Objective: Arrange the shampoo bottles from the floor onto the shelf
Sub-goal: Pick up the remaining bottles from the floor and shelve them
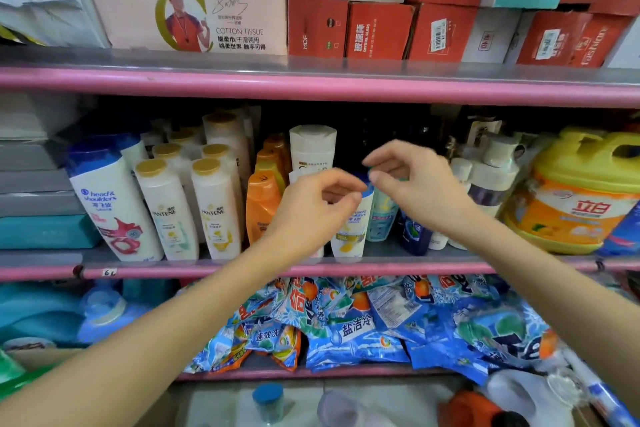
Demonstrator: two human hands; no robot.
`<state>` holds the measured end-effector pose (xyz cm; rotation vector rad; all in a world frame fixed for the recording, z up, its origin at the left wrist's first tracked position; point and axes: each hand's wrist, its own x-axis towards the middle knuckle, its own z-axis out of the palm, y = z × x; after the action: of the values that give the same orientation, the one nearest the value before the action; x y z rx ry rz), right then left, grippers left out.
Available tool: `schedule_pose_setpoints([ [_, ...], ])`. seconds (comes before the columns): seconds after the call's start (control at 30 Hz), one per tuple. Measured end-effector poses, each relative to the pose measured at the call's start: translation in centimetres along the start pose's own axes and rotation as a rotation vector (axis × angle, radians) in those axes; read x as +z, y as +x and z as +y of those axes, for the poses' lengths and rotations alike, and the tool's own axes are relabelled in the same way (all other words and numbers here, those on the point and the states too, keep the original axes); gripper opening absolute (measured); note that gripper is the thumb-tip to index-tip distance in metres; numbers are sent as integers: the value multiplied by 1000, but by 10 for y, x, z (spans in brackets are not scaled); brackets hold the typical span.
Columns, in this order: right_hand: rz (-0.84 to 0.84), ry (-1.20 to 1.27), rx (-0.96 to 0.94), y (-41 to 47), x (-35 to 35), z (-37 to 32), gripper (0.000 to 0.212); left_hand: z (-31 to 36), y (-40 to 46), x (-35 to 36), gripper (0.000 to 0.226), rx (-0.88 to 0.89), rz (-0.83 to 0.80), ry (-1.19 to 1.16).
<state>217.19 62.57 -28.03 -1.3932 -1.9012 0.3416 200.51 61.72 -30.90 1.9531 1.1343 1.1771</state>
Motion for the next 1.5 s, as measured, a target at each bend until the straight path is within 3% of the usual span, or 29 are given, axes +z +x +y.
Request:
schedule_pose_setpoints([
  [0.3, -510, 147, 251, -62, 117, 38, 15, -116, -95, -10, 20, -380, -162, 89],
  [0.4, -656, 111, 309, -79, 169, 61, 16, -169, -116, 1, 14, -551, -261, 161],
  [0.6, -873, 118, 471, -99, 262, 106, 30, -262, -138, 24, 28, -779, -529, 384],
  [0.77, -1047, -94, 320, -107, 333, 137, 19, -316, -150, 61, 45, -778, -670, 563],
  [0.87, -1160, -290, 198, -123, 369, 149, 47, -342, -169, 83, 46, -815, -754, 621],
  [1.03, -1245, -567, 38, -147, 411, 165, 43, -375, -193, 105, 40, -868, -763, 706],
  [1.27, -1188, -449, 143, -165, 436, 183, 38, -402, -208, 109, 30, -829, -792, 737],
  [1.5, -1077, -231, 230, -152, 398, 171, 29, -372, -180, 72, 28, -755, -844, 616],
])
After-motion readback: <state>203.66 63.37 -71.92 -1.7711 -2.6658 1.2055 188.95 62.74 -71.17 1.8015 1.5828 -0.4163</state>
